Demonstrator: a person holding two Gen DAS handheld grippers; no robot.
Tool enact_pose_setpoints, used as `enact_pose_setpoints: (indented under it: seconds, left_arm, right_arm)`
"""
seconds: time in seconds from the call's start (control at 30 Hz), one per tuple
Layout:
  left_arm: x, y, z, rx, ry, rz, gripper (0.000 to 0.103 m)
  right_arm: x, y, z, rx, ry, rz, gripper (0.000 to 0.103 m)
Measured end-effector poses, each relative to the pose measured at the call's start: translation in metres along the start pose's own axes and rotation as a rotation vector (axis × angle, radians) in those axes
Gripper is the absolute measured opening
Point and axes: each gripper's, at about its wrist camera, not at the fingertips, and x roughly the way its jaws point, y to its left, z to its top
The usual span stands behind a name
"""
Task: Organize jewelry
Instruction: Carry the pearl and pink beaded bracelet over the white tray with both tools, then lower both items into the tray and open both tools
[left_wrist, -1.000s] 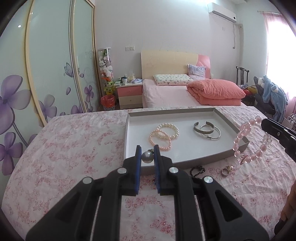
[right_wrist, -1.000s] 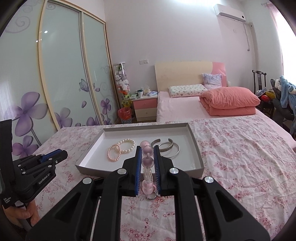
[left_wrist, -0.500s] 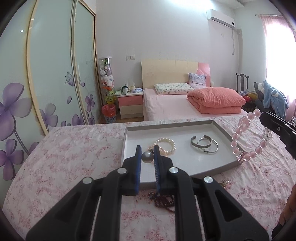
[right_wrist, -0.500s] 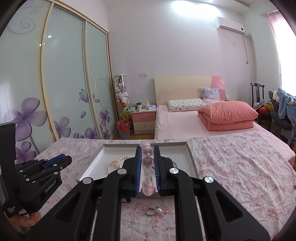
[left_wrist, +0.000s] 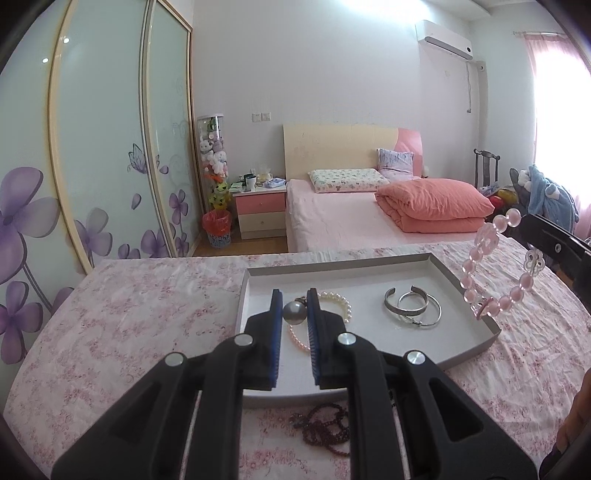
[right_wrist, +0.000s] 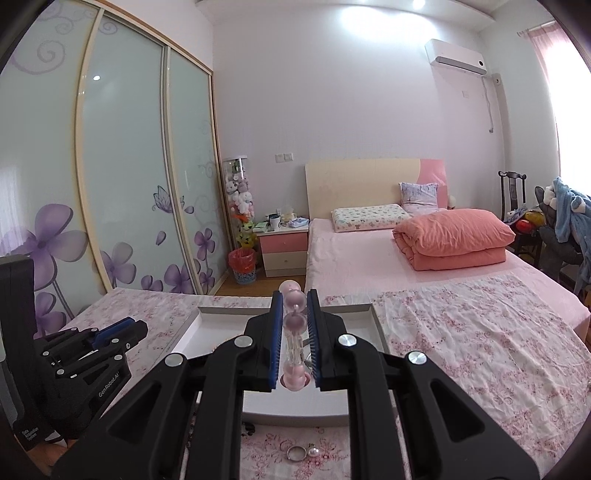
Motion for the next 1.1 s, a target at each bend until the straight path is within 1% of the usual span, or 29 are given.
enact_pose_setpoints:
  seconds: [0.17,0.27,0.37,0.7,0.83,0.97,1.07,1.1]
  left_arm:
    - [0.021,-0.001,0.010,0.001,-0.001,0.010,0.014]
    - [0.036,-0.002,0.012,-0.001,0.011,0.001,0.014]
    - [0.051,-0.003,0.014,-0.004,0.026,-0.009,0.014]
    - [0.111,-0.008,0.005,-0.013,0.126,-0.049,0.014]
    - [0.127,-0.009,0.003,-0.015,0.155,-0.055,0.014]
    - [0.134,-0.009,0.002,-0.020,0.171,-0.062,0.016]
    - [0.137,-0.007,0.002,-0.036,0.183,-0.070,0.021]
    - [0.137,-0.006,0.002,-0.045,0.185,-0.070,0.023]
  right_arm:
    - [0.016,0.004,0.001,-0.007,0.010,-0.004,0.014]
    - [0.030,0.004,0.000,-0.004,0.027,-0.002,0.014]
    - [0.048,0.001,-0.003,0.001,0.059,-0.003,0.014]
    - [0.106,-0.009,-0.019,0.055,0.189,0.014,0.014]
    - [0.115,-0.010,-0.025,0.063,0.219,0.014,0.014]
    - [0.117,-0.014,-0.026,0.074,0.230,0.010,0.015]
    - [0.115,-0.015,-0.026,0.076,0.227,0.004,0.017]
    - [0.114,-0.017,-0.025,0.080,0.224,0.000,0.021]
